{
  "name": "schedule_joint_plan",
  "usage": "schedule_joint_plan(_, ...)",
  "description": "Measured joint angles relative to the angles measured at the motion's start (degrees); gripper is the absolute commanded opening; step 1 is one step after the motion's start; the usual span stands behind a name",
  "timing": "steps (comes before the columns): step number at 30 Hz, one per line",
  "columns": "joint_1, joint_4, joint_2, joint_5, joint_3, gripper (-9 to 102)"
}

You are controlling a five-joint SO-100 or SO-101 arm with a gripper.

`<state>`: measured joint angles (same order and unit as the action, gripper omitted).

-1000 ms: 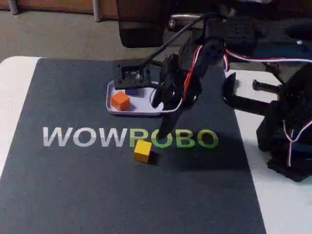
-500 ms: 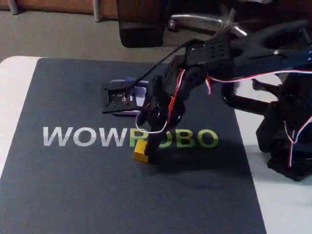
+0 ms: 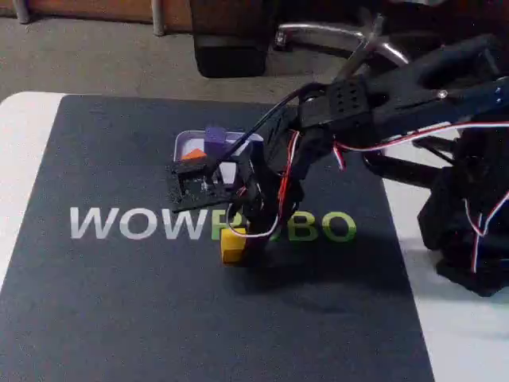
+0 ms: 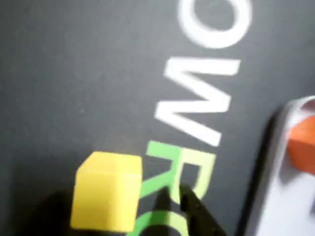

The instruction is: Move blocks one by one until all three blocks are in the tray.

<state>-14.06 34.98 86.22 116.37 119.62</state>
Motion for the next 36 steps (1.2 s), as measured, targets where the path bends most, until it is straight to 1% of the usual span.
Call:
schedule_joint_plan(4,-0.26,-1.85,-1.49,0.18,0.00,14)
schedule_joint_plan(8,-0.09,-3.96,-2.81,0.00,0.00,1)
schedule_joint_plan(13,0.09,-4.92,-3.16,-1.41,0.00,-8)
schedule_joint_plan(16,-0.09,-4.92,-2.81,-6.77,0.00,-8)
schedule_joint_plan(20,-2.20,-4.57,2.29,-19.69,0.18,-8)
schedule_joint_plan(23,-4.57,-1.05,7.38,-27.16,0.18,-8)
schedule_joint_plan(32,-12.66,10.63,16.96,-33.49,0.53,-8)
schedule_joint_plan(36,-14.24,12.92,17.14,-34.28,0.53,-8)
